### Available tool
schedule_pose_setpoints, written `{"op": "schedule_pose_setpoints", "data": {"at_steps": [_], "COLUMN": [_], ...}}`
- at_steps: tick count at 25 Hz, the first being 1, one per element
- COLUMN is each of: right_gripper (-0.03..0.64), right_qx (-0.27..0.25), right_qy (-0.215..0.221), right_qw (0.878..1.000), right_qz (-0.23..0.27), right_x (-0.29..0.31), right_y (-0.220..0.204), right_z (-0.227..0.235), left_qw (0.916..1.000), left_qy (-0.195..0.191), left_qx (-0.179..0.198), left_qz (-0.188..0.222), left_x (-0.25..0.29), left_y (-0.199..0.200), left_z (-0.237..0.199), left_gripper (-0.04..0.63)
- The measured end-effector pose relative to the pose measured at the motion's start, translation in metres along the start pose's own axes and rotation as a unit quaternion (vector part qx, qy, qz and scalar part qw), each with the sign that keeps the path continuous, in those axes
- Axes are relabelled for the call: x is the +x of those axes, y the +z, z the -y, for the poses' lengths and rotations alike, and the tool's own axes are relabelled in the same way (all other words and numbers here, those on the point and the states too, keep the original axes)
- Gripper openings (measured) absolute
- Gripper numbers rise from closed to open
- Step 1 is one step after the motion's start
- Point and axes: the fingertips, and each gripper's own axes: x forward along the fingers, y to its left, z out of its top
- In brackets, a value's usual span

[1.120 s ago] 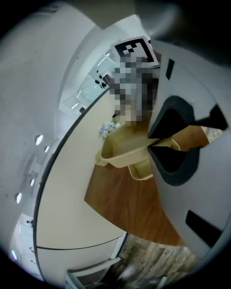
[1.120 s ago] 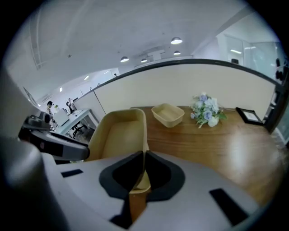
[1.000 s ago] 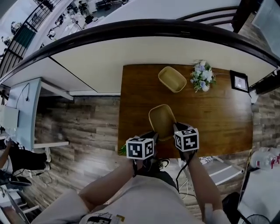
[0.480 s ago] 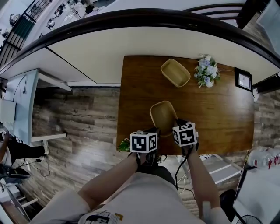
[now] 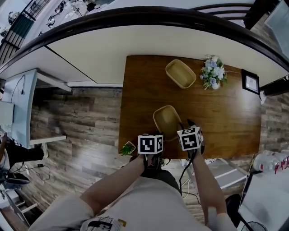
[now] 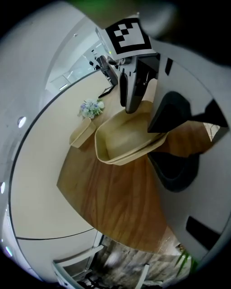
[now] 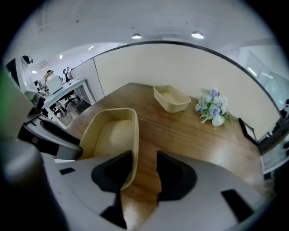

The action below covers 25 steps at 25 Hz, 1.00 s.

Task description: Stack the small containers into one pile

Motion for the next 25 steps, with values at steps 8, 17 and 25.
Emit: {"op": "schedule_pose_setpoints", "data": {"at_steps": [8,17,25], "right_gripper": [0.189,0.182,0.177], "right_qx": [0.026,0.056,0.088], "right_qy": [0.018,0.032,0.050], "right_qw": [0.999,0.998,0.994], "right_qz": [-0.025,-0.022,0.051], "right_x": [0.022,0.025,-0.025], "right_y": [-0.018,-0.018,0.021], "right_z": [0.000,-0.002,-0.002], "left_qw": [0.9995,0.9996,0.9973], "left_qy": [-0.005,-0.006,-0.015], "left_qx": [-0.031,-0.028,0.048], "left_qz": [-0.007,-0.001,0.055], "left_x": [0.011,0.012,-0.019], "left_y": [-0.002,-0.002,0.032], "left_z": [-0.008,-0.011,0.015], "left_gripper": [0.172,0.207,0.222]}}
